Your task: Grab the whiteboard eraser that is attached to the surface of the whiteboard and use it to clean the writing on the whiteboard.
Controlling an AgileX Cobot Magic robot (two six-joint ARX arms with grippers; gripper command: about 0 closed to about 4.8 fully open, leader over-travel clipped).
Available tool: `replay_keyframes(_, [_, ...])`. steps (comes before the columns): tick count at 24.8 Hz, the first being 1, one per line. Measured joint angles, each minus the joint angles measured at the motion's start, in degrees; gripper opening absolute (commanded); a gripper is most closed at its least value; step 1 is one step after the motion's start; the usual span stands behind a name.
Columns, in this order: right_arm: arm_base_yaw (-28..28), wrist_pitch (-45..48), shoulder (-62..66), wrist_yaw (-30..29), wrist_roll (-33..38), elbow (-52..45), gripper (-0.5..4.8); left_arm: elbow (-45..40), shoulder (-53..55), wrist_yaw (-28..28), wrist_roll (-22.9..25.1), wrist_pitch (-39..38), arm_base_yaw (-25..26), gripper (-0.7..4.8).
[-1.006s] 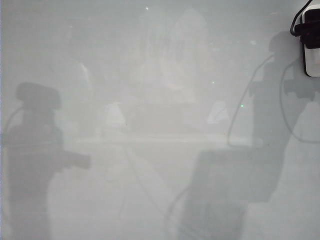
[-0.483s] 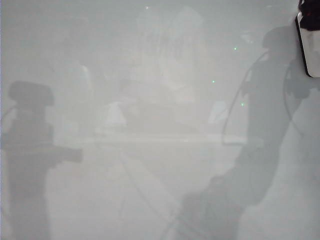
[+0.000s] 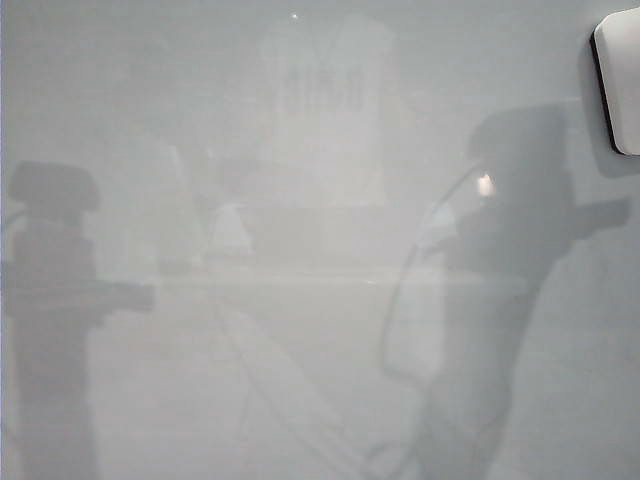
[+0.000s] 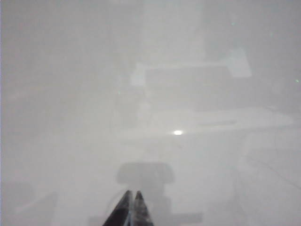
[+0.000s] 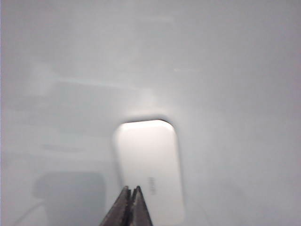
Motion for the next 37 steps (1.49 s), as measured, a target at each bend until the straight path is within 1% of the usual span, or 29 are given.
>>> replay_keyframes(1, [0.98, -3.08, -3.74, -0.52, 1.31, -0.02, -0.08, -1.86, 0.0, -0.02, 0.0, 3.19, 0.0, -0.05])
replay_keyframes(4, [1.97, -7.39, -9.2, -0.98, 5.01, -0.13, -0.08, -4.94, -0.02, 0.02, 0.0, 7.63, 0.0, -0.05])
replay_keyframes(6, [2.58, -7.69, -11.54, -3.41, 6.64, -0.04, -0.08, -8.0, -0.07, 0.02, 0.0, 11.28, 0.0, -0.05])
replay_keyframes(9, [3.3, -8.33, -12.72, -5.92, 7.19, -0.09, -0.08, -12.24, -0.04, 0.07, 0.0, 14.51, 0.0, -0.05])
replay_keyframes(11, [3.82, -9.42, -13.03, -10.32, 7.91, -0.22, -0.08, -17.03, 0.0, -1.05, 0.0, 17.11, 0.0, -0.05])
replay_keyframes(14, [4.94, -9.27, -13.0, -12.2, 8.68, -1.88, -0.08, -19.23, 0.02, -1.99, 0.0, 17.18, 0.02, -0.05])
replay_keyframes(20, [6.29, -9.64, -12.92, -12.31, 8.87, -7.34, -0.08, -20.41, 0.0, -1.97, 0.0, 17.42, 0.0, -0.05])
replay_keyframes(25, [6.25, -9.9, -12.92, -12.31, 8.87, -11.56, -0.05, -20.41, 0.0, -1.97, 0.0, 17.55, 0.0, -0.05])
replay_keyframes(34, [6.25, -10.49, -12.87, -12.96, 9.49, -11.72, -0.05, -20.44, 0.0, -1.99, 0.0, 17.57, 0.0, -0.05])
replay_keyframes(36, [6.19, -10.51, -12.87, -12.09, 5.6, -11.74, -0.04, -20.44, 0.0, -1.97, 0.0, 17.57, 0.0, -0.05])
replay_keyframes(37, [6.12, -9.31, -13.18, -9.99, 3.02, -12.52, -0.05, -20.44, 0.0, -1.99, 0.0, 17.57, 0.0, -0.05])
